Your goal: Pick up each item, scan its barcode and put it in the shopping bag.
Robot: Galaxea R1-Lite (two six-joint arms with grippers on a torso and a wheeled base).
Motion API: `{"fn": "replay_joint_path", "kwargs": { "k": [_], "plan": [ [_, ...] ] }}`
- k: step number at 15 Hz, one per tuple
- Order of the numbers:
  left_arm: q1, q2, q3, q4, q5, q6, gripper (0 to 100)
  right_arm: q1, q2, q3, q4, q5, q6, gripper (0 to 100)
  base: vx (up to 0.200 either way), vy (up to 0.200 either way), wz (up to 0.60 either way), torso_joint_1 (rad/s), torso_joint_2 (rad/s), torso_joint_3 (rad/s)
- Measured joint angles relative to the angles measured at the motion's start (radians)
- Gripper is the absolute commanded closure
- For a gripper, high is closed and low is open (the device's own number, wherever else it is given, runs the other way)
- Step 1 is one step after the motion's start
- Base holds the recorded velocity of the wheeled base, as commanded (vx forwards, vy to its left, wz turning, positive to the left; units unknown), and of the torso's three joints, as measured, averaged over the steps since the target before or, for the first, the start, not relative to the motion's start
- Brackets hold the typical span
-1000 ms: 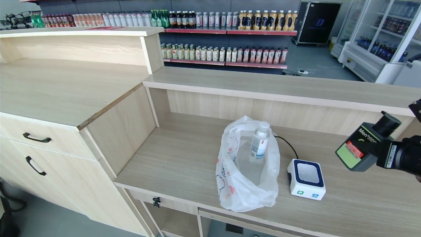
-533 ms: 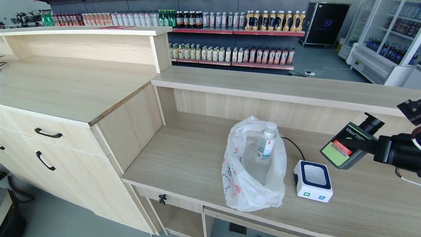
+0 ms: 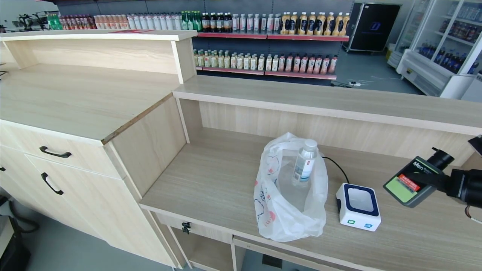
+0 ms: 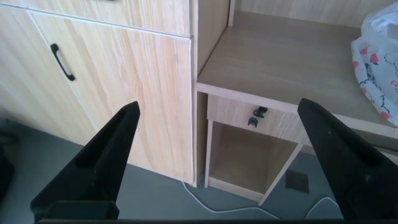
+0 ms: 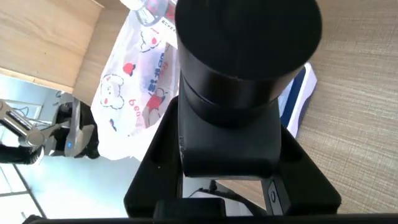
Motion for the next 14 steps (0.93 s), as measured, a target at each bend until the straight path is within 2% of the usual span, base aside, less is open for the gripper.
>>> {"fn": "replay_joint_path", "kwargs": {
  "k": [3, 10, 14],
  "plan": [
    [0.000, 0.000, 0.000, 0.000, 0.000, 0.000, 0, -0.038, 0.039, 0.004, 0.000, 0.125, -0.081, 100, 0.000, 0.000, 0.00, 0.000, 0.00, 0.000],
    [0.001, 0.000, 0.000, 0.000, 0.000, 0.000, 0, -0.068, 0.155, -0.003, -0.002, 0.233, -0.299, 100, 0.000, 0.000, 0.00, 0.000, 0.00, 0.000],
    [0.000, 0.000, 0.000, 0.000, 0.000, 0.000, 0, -0.063, 0.207, -0.021, -0.007, 0.252, -0.304, 100, 0.000, 0.000, 0.00, 0.000, 0.00, 0.000]
  ]
}}
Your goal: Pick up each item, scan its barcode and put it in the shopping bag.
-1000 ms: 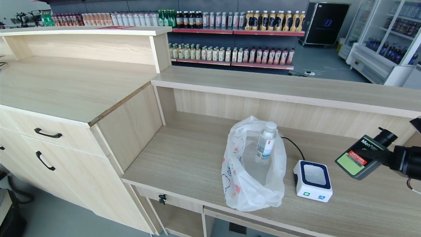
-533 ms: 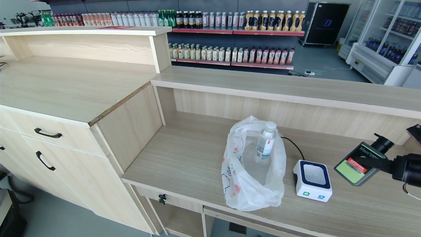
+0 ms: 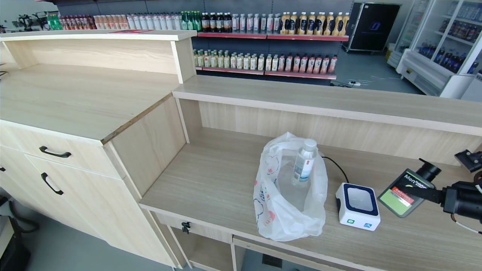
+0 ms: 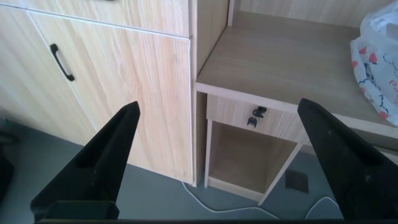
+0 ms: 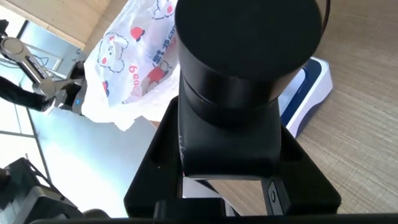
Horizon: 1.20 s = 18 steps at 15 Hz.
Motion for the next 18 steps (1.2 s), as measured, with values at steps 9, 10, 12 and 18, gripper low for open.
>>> {"fn": "replay_joint_path", "kwargs": {
  "k": [9, 10, 12, 18],
  "plan": [
    [0.001, 0.000, 0.000, 0.000, 0.000, 0.000, 0, 0.078, 0.094, -0.037, -0.092, 0.005, 0.005, 100, 0.000, 0.000, 0.00, 0.000, 0.00, 0.000],
    [0.001, 0.000, 0.000, 0.000, 0.000, 0.000, 0, 0.080, 0.103, -0.051, -0.093, 0.005, 0.009, 100, 0.000, 0.000, 0.00, 0.000, 0.00, 0.000],
    [0.000, 0.000, 0.000, 0.000, 0.000, 0.000, 0, 0.087, 0.114, -0.064, -0.094, 0.005, 0.015, 100, 0.000, 0.000, 0.00, 0.000, 0.00, 0.000],
    [0.000, 0.000, 0.000, 0.000, 0.000, 0.000, 0, 0.097, 0.133, -0.078, -0.098, 0.005, 0.015, 100, 0.000, 0.000, 0.00, 0.000, 0.00, 0.000]
  ]
}}
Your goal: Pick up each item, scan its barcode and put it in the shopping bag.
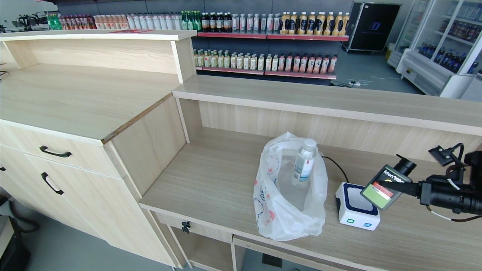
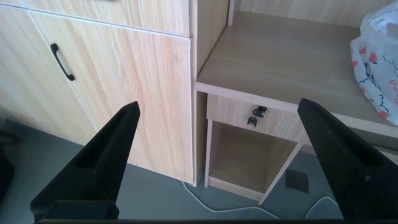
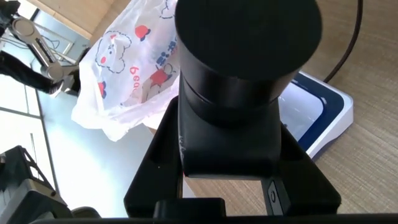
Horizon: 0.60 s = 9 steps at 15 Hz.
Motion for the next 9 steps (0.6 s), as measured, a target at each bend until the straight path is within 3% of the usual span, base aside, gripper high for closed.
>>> {"fn": "replay_joint_path", "kwargs": {
  "k": [9],
  "plan": [
    [0.000, 0.000, 0.000, 0.000, 0.000, 0.000, 0, -0.043, -0.027, 0.035, 0.006, -0.013, -0.049, 100, 0.000, 0.000, 0.00, 0.000, 0.00, 0.000]
  ]
}}
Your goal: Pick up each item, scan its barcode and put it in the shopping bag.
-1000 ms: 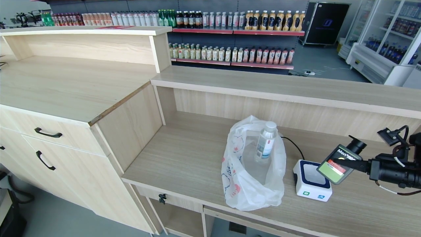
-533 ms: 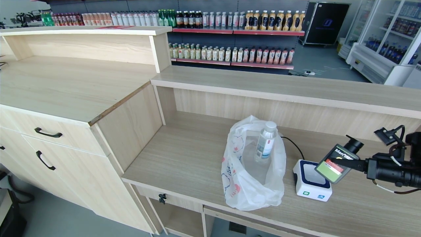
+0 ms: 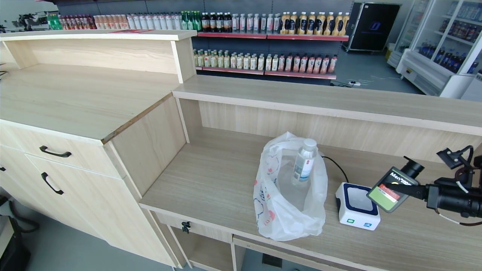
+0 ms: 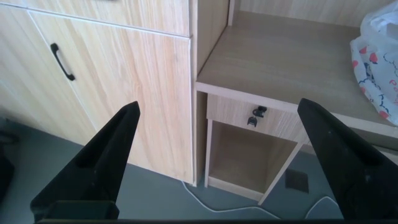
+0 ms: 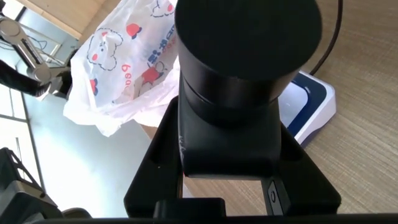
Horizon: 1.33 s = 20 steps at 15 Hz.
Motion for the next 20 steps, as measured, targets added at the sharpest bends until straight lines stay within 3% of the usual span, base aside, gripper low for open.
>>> {"fn": "replay_joint_path", "kwargs": {
  "k": [20],
  "plan": [
    [-0.001, 0.000, 0.000, 0.000, 0.000, 0.000, 0, 0.015, 0.039, -0.005, -0.005, -0.009, -0.025, 100, 0.000, 0.000, 0.00, 0.000, 0.00, 0.000]
  ]
}}
